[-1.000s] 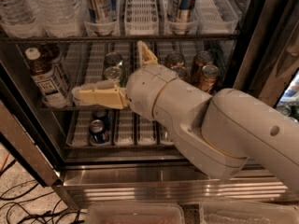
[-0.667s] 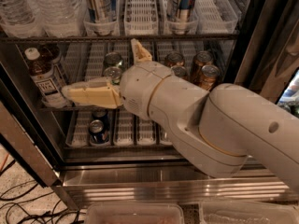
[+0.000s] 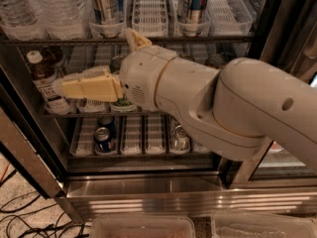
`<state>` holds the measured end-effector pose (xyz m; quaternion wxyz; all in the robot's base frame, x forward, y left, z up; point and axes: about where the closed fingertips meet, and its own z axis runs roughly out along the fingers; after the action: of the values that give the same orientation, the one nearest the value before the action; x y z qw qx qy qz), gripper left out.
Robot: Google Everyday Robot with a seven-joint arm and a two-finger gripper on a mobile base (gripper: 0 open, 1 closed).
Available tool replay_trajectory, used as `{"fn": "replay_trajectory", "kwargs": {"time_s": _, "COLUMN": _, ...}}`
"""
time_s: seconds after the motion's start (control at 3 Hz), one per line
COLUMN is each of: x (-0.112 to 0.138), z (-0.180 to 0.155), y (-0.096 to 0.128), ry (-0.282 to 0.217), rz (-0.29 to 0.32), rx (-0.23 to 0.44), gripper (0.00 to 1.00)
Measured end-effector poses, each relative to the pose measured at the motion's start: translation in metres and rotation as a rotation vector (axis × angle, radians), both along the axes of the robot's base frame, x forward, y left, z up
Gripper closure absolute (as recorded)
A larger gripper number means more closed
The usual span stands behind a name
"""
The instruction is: Pick water bottle from top shelf of fridge
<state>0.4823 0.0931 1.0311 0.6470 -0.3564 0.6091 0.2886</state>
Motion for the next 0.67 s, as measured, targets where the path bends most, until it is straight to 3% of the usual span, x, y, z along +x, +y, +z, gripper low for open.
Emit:
{"fn": "replay_trajectory", "kwargs": {"time_s": 0.33, "x": 0.007, "z": 0.011, "y": 0.006, "ry": -0.014, "rz": 0.023, "rx": -0.004, "gripper": 0.00}}
{"fn": "replay_trajectory", "kwargs": {"time_s": 0.67, "x": 0.013, "z": 0.024, "y": 0.009, "ry": -0.042, "rz": 0.001, "rx": -0.008, "gripper": 0.00}}
